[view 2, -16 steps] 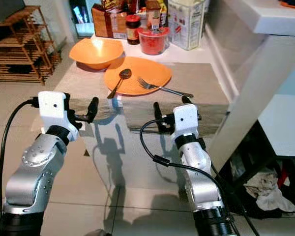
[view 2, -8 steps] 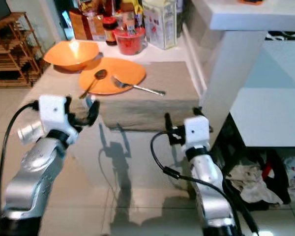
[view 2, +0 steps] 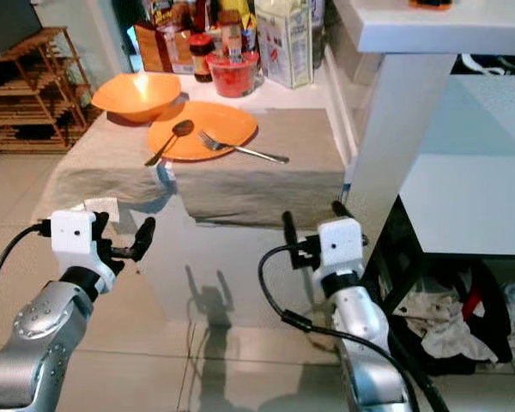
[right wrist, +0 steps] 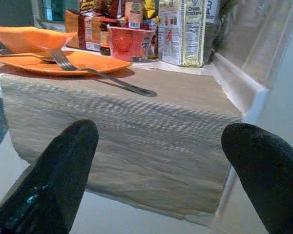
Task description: Setting the table
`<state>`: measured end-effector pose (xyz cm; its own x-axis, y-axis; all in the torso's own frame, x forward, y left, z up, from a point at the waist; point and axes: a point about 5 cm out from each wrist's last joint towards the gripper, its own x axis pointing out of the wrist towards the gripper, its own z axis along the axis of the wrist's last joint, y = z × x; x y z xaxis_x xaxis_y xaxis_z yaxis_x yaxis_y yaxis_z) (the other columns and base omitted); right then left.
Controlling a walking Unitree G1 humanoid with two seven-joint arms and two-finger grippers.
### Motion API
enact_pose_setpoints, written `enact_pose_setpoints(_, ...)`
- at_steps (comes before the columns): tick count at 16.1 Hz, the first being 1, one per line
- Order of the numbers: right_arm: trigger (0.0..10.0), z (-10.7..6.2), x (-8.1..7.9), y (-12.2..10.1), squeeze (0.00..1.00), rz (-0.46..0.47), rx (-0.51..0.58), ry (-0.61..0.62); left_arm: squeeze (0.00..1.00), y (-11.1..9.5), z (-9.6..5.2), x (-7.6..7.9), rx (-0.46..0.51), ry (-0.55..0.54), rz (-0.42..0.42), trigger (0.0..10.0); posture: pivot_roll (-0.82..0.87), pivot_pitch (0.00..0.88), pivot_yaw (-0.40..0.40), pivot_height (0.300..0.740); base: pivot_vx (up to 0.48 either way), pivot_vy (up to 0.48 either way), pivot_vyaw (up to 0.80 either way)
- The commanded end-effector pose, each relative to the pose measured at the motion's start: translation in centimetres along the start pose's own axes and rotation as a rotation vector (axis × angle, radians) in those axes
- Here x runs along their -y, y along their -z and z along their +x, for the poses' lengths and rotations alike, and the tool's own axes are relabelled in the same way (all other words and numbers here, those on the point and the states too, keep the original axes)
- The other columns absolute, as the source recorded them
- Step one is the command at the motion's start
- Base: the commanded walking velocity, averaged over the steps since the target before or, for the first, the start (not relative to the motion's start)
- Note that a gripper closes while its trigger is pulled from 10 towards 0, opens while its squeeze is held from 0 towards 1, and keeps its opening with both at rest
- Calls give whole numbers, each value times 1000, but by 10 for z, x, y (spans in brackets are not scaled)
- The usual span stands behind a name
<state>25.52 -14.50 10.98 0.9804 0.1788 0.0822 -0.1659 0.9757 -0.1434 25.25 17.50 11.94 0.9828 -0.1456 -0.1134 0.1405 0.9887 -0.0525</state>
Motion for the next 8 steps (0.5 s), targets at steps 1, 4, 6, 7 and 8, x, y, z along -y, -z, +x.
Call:
enact_pose_setpoints(1,10000,2,0,-6,0,-3,18,-5,0,-5,-1,5,28,34,3,10000,-82,0,66,740,0,0,0)
enact_pose_setpoints(4,10000,5,-1,-6,0,-5,20,-6,0,-8,0,8,46,44,2,10000,-81,0,65,740,0,0,0)
enact_pose_setpoints(6,10000,7,-2,-7,0,-7,24,-11,0,-15,2,13,83,62,22,10000,-77,0,63,740,0,0,0)
enact_pose_setpoints(7,10000,8,-2,-7,0,-9,26,-14,0,-18,2,16,106,68,21,10000,-75,0,60,740,458,0,0)
enact_pose_setpoints(8,10000,9,-2,-7,0,-10,27,-15,0,-20,2,19,113,72,21,10000,-74,0,58,740,458,0,0)
